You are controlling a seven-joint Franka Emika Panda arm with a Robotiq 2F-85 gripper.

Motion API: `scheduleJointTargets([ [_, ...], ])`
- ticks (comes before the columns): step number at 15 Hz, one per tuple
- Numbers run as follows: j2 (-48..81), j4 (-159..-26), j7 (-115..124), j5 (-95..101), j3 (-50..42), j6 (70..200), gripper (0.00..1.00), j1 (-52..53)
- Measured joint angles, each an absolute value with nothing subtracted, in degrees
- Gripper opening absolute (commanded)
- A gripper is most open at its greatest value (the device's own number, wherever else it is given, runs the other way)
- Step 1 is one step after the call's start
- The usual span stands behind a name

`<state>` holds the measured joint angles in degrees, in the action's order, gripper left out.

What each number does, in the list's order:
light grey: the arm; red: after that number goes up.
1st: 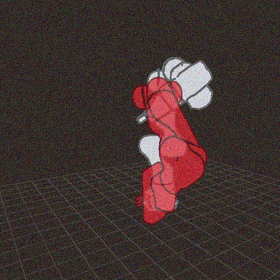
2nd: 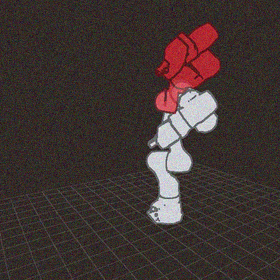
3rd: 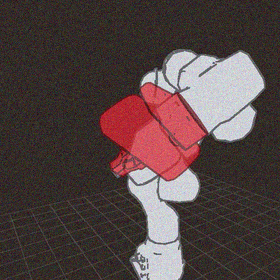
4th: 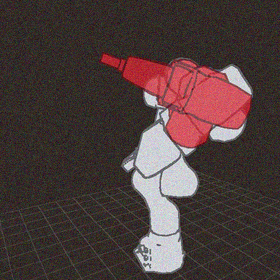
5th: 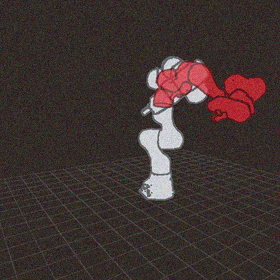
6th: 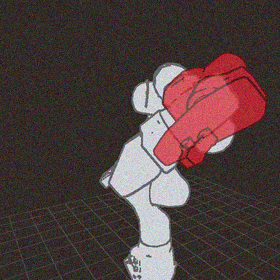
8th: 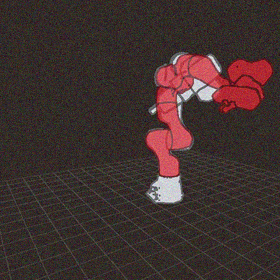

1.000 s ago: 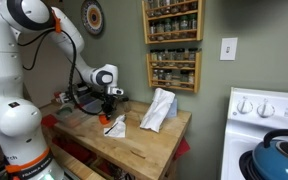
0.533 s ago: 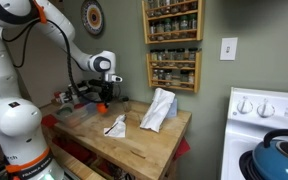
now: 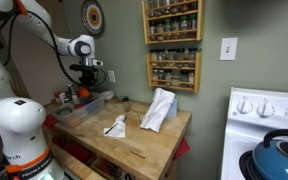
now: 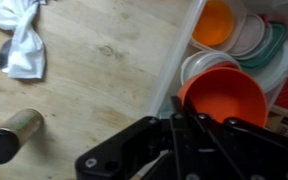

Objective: Put the blue cup and red cup inside the container

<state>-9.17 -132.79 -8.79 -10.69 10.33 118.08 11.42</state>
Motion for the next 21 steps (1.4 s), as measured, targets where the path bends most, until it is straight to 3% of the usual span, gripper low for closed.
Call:
scheduleJointTargets([
  [10, 6.0, -126.7, 9.2, -2.7, 14.8, 138.2, 0.01, 14.7],
  [21, 17.3, -120.2, 18.0, 7.6, 12.2, 132.6, 0.01, 16.9],
])
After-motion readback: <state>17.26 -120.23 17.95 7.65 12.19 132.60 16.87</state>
